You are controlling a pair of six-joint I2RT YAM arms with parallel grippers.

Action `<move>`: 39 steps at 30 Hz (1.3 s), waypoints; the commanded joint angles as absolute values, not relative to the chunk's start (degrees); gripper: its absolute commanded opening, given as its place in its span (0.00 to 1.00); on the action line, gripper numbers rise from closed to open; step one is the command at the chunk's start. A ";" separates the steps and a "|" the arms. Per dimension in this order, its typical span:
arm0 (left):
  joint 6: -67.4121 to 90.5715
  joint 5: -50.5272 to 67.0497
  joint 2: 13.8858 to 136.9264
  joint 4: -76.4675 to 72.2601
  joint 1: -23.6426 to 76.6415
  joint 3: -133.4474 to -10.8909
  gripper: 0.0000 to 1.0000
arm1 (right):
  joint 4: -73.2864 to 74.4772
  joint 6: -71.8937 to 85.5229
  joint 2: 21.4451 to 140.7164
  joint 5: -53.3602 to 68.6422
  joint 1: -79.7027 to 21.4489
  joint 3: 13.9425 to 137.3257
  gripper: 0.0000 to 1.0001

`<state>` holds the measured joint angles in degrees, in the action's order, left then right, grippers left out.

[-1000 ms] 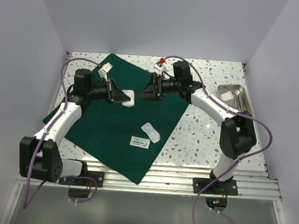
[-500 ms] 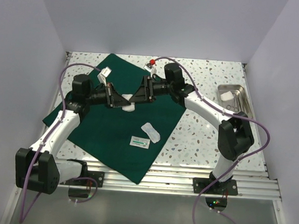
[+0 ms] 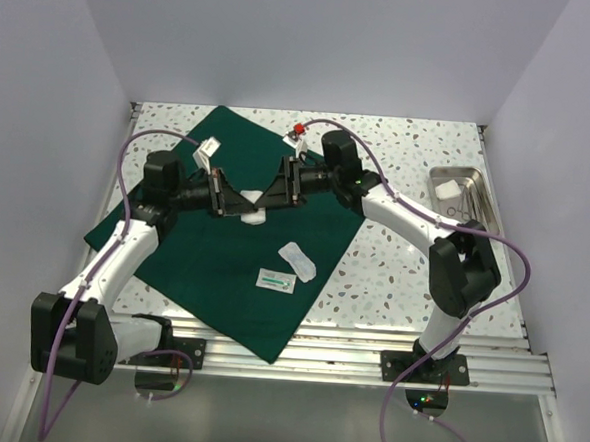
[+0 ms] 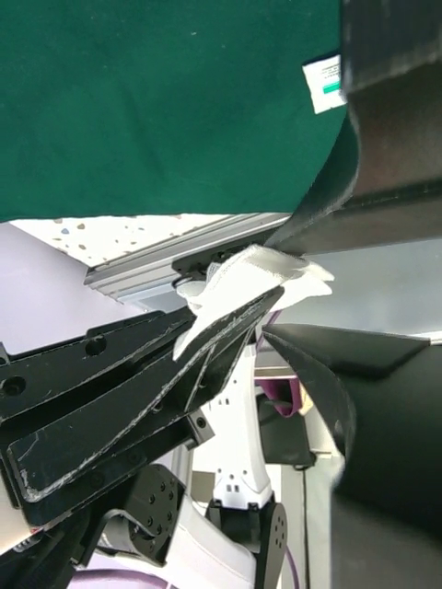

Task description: Prepare the surgical pack

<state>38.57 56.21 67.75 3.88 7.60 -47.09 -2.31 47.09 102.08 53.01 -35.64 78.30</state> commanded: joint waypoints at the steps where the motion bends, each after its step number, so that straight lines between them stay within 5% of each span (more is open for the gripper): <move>1: 39.02 57.48 66.62 0.97 7.91 -46.58 0.00 | -5.10 47.81 101.07 52.38 -35.86 80.33 0.38; 2: 39.02 57.57 66.71 0.97 7.91 -46.58 0.00 | -5.53 48.07 101.34 52.38 -35.86 80.42 0.33; 4: 39.02 57.48 66.88 1.14 7.91 -46.49 0.01 | -6.06 48.51 101.60 52.91 -35.86 80.60 0.00; 8: 34.30 52.50 67.24 7.19 7.91 -48.42 0.51 | -2.21 46.33 101.43 50.90 -35.77 80.95 0.00; 12: 29.63 46.95 68.55 13.96 7.82 -51.76 0.68 | 3.33 42.29 100.90 47.56 -35.34 81.82 0.00; 22: 25.49 23.82 75.13 27.50 7.03 -55.19 0.70 | 10.29 41.64 102.39 35.54 -19.62 82.10 0.00; 30: 24.52 27.51 81.82 24.61 6.77 -53.96 0.68 | -10.27 53.17 103.80 25.67 5.68 69.18 0.00; 39: 24.52 33.48 91.31 21.36 5.89 -57.11 0.67 | -14.76 51.68 104.06 18.55 16.60 64.69 0.00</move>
<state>25.87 30.24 89.03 23.99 6.61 -53.43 -8.99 51.13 104.75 22.09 15.18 65.41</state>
